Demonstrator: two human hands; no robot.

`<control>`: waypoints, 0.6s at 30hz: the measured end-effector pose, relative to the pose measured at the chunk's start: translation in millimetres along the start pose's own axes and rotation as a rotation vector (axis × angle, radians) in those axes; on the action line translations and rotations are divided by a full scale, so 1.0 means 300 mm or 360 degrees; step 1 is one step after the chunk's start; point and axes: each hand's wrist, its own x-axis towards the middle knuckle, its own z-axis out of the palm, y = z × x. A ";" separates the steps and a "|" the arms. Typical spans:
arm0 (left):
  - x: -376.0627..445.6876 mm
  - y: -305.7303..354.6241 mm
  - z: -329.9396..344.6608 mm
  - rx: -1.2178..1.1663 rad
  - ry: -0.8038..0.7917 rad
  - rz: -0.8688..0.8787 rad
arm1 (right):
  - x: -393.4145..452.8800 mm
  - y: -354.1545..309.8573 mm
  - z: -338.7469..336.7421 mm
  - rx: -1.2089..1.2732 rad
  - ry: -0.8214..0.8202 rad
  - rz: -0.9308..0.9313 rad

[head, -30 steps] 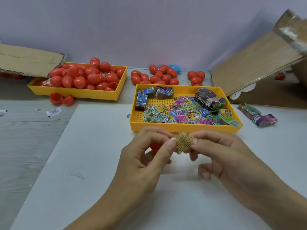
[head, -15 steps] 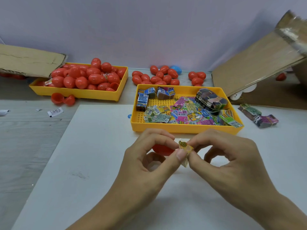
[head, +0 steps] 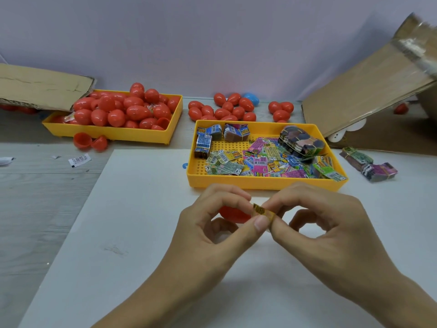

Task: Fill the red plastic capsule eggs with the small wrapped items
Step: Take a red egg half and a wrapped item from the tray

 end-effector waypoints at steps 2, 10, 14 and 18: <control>-0.002 -0.002 0.000 0.0012 -0.0002 0.0006 | -0.001 0.001 0.003 -0.0027 0.0026 -0.0006; -0.003 0.003 -0.004 -0.0007 0.0016 -0.0011 | -0.001 0.002 -0.007 -0.0235 0.0057 -0.0090; -0.001 -0.001 -0.006 0.0016 -0.0069 -0.0068 | 0.000 -0.004 -0.007 -0.0230 -0.0015 -0.0142; 0.002 -0.005 -0.005 -0.0019 -0.0063 -0.0045 | 0.000 -0.007 -0.001 -0.0143 0.0024 -0.0073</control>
